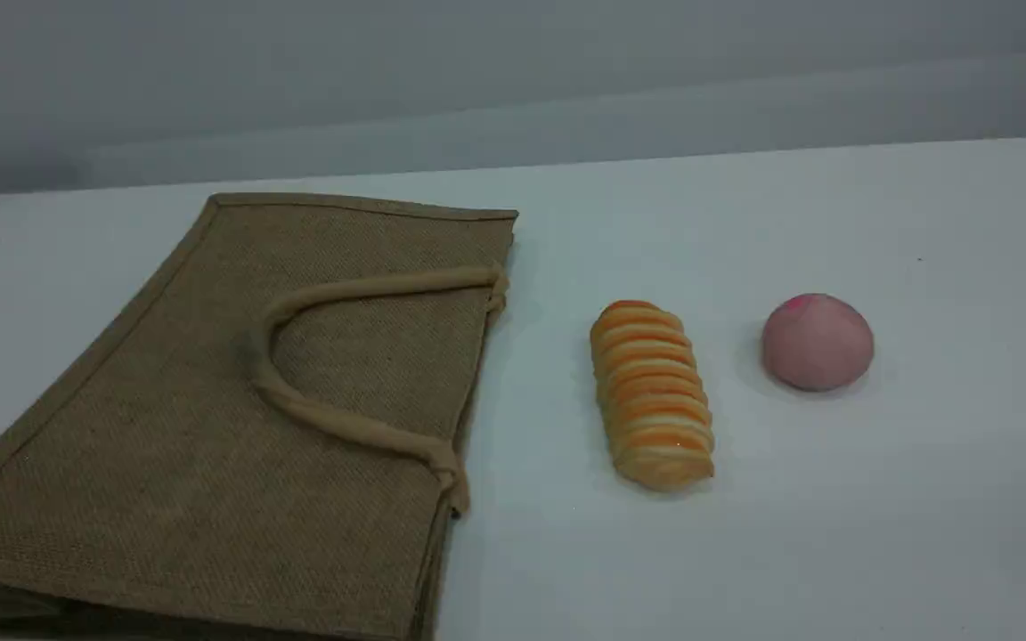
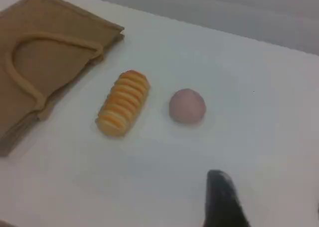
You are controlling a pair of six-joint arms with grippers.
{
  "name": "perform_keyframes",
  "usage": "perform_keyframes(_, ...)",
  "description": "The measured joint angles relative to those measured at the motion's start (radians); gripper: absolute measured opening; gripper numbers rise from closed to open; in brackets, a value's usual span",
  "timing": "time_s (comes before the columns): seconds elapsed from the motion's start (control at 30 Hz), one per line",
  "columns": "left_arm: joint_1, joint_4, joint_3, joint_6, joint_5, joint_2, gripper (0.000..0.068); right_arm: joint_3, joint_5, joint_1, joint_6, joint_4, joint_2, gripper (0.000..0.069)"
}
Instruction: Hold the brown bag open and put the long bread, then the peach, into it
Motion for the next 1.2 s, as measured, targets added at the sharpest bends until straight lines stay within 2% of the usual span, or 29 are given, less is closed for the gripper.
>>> perform_keyframes(0.37, 0.0, 0.002, -0.001, 0.004, -0.005, 0.006, 0.0519, 0.0, -0.002, 0.0, 0.01, 0.038, 0.0, 0.0347)
perform_keyframes(0.47, 0.0, 0.004, -0.019, -0.036, -0.036, 0.045, 0.0519, -0.018, -0.044, 0.0, 0.057, 0.023, 0.004, 0.0347)
perform_keyframes(0.57, 0.0, 0.004, -0.052, -0.051, -0.117, 0.12, 0.0519, -0.053, -0.102, 0.0, 0.096, 0.023, 0.065, 0.0347)
perform_keyframes(0.7, 0.0, 0.002, -0.132, -0.085, -0.188, 0.256, 0.0519, -0.137, -0.151, 0.0, 0.095, 0.023, 0.207, 0.0347)
perform_keyframes(0.87, 0.0, -0.004, -0.281, -0.149, -0.166, 0.491, 0.0519, -0.272, -0.177, 0.0, 0.095, 0.021, 0.417, 0.0347)
perform_keyframes(1.07, 0.0, -0.004, -0.46, -0.15, -0.166, 0.79, 0.0519, -0.425, -0.181, 0.0, 0.095, 0.022, 0.655, 0.0347)
perform_keyframes(1.2, 0.0, -0.004, -0.54, -0.15, -0.166, 0.98, 0.0519, -0.495, -0.233, 0.0, 0.095, 0.019, 0.787, 0.0345)
